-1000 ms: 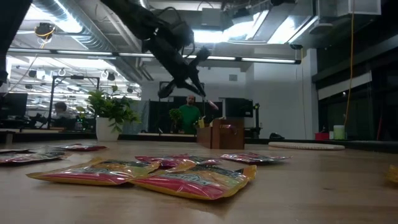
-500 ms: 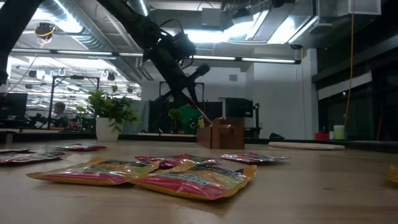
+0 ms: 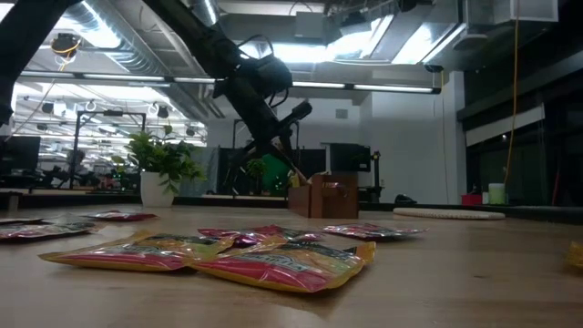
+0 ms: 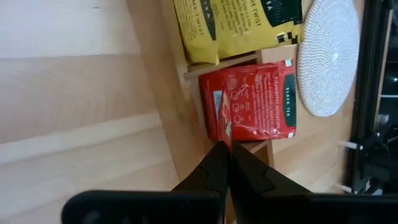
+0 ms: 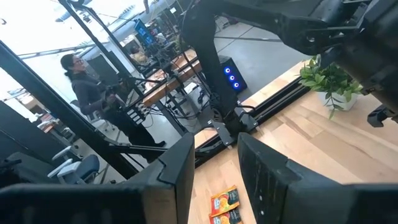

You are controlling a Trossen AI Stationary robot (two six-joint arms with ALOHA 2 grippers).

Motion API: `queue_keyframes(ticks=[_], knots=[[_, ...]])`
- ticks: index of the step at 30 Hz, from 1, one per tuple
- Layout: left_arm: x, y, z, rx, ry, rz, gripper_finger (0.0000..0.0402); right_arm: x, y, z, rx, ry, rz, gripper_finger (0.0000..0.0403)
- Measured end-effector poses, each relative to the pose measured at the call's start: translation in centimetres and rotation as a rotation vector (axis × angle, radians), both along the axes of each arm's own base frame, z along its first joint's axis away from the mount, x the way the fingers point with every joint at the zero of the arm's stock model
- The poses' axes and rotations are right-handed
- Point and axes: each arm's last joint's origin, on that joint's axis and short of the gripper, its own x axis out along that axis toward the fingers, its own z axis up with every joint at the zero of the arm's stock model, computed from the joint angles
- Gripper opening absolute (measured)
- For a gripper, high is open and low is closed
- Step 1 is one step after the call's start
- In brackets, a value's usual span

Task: Pick & Place Tea
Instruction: Put the red tea bag into the middle section of the wooden organizer

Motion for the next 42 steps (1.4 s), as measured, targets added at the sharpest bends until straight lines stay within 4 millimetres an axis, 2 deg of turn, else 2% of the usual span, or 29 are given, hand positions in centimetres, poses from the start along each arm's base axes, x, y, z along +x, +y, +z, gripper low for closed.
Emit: queue_keyframes(ticks=[10, 21, 26, 35, 37, 42], knots=[[0.4, 0.0, 0.3, 0.030, -0.046, -0.011, 0.0009, 0.0, 0.0, 0.0, 0.002, -0.001, 0.000, 0.0125], [0.4, -0.1, 0.3, 0.008, -0.048, -0.010, 0.0069, 0.0, 0.0, 0.0, 0.002, -0.001, 0.001, 0.0125], [0.5, -0.1, 0.4, 0.003, -0.057, -0.011, 0.0083, 0.0, 0.0, 0.0, 0.002, -0.001, 0.001, 0.0125], [0.9, 0.0, 1.0, 0.011, -0.132, -0.034, 0.0084, 0.0, 0.0, 0.0, 0.002, -0.001, 0.001, 0.0125], [0.9, 0.0, 1.6, 0.049, -0.153, -0.058, 0.0082, 0.0, 0.0, 0.0, 0.002, -0.001, 0.001, 0.0125], [0.0, -0.3, 2.8, 0.141, -0.089, -0.073, 0.0041, 0.0, 0.0, 0.0, 0.002, -0.001, 0.001, 0.0125]])
